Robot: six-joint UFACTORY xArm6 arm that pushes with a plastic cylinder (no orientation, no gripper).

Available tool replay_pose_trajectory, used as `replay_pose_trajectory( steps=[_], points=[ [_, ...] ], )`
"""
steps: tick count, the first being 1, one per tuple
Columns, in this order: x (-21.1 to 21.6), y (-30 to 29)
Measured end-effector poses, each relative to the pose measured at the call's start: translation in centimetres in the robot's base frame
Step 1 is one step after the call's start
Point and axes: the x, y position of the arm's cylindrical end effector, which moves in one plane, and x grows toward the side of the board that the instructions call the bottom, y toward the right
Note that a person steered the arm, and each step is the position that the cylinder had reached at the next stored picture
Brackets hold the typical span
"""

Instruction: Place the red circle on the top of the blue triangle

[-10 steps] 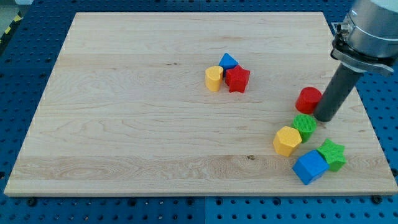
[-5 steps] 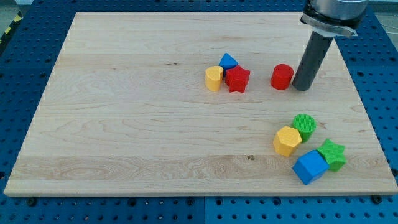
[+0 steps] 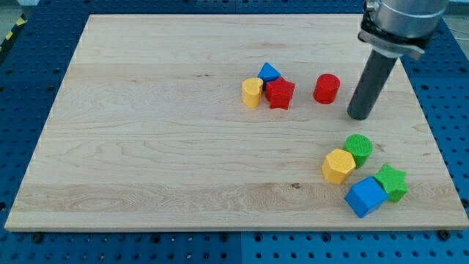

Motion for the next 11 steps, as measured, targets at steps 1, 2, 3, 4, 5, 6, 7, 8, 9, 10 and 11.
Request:
replay_pose_trajectory(
  steps=[1,2,3,4,5,6,7,8,9,10,11],
  points=[
    [-1.7,-2.7],
    [-5.9,-3.9],
    [-6.9,-3.9],
    [-6.6,-2.2],
    [-9.1,-1.8],
    [-9.9,-1.8],
    [-10.0,-4.5],
    [-10.2,-5.8],
    [-9.6,-5.6],
    [-9.2,-5.5],
    [-10.5,-7.8]
  ],
)
